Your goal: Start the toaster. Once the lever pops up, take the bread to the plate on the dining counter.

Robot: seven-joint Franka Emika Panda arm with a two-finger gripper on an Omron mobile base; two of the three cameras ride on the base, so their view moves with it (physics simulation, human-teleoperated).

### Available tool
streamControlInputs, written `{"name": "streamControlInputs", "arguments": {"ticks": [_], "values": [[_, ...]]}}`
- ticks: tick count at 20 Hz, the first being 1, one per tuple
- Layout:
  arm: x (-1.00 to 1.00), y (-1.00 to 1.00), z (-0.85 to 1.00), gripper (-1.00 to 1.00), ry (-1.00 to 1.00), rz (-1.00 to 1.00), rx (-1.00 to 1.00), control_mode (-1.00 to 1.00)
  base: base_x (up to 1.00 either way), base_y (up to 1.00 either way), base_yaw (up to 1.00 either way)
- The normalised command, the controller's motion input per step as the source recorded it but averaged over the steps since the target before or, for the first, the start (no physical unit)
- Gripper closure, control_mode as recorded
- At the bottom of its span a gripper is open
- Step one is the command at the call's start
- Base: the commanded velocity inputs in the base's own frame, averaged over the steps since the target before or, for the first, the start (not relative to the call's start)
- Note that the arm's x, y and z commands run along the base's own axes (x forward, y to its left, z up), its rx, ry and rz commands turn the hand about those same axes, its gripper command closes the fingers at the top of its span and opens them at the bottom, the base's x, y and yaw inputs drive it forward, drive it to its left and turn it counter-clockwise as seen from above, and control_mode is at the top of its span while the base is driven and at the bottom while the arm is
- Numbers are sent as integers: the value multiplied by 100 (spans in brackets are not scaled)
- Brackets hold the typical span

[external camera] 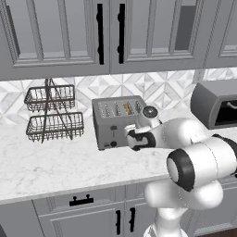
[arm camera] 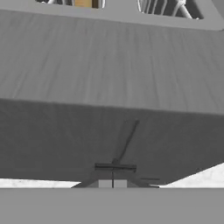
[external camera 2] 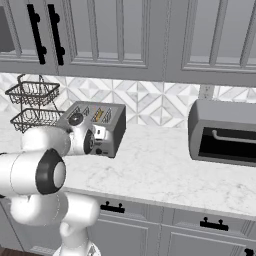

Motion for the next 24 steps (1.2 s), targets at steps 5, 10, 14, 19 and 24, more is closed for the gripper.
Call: {"name": "streamControlInputs", "arguments": {"ticks": [5,10,14,19,24], "values": [[-96,-4,98,100,-21,-6,10,-100,0,0,0],[-62,0,100,100,-8,-8,9,-100,0,0,0],[-22,0,100,100,0,-5,5,-100,0,0,0],[-4,0,100,100,10,-1,3,-100,0,0,0],[0,5,87,-100,15,1,0,-100,0,0,0]]}}
